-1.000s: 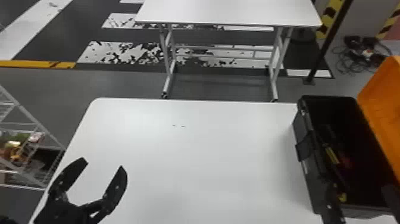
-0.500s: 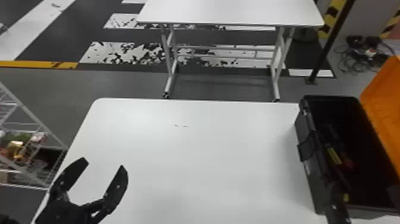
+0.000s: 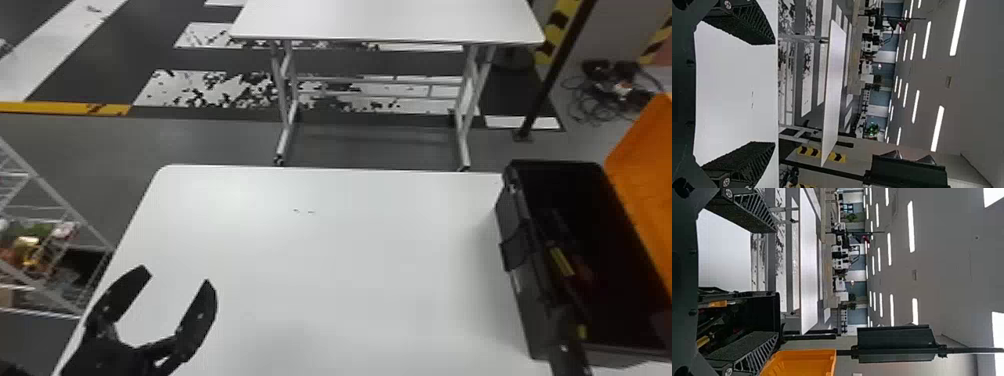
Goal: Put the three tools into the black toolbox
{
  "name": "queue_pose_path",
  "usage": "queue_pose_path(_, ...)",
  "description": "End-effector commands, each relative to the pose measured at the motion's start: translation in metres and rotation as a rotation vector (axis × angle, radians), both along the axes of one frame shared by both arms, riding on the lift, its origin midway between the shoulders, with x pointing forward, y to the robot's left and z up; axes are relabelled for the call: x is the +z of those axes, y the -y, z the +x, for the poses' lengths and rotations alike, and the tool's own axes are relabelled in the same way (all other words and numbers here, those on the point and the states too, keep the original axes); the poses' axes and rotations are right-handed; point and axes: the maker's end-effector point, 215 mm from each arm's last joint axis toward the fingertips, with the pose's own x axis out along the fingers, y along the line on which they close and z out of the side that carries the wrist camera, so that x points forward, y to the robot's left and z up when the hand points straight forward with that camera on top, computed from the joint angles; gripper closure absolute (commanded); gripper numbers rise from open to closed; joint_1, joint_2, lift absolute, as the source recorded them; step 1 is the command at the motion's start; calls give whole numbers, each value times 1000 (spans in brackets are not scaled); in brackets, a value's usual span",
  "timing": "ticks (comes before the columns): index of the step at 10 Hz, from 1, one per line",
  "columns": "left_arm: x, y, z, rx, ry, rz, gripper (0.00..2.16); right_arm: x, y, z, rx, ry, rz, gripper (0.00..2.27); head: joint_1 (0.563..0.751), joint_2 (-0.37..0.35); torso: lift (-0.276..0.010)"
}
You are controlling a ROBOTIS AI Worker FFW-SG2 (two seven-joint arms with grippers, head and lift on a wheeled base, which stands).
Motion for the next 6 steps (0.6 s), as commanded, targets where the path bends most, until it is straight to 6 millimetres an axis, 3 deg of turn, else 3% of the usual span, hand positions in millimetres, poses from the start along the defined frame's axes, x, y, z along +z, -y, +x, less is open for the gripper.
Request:
queue_pose_path(1,-1,1,-2,-2,-2,-1,90,0,-1,0,1,1,1,76,695,62,-51)
queue_pose_path(6,-3,7,-5,-18,-8,-9,90,-1,-2,1,4,-4,0,76,695,55,-51)
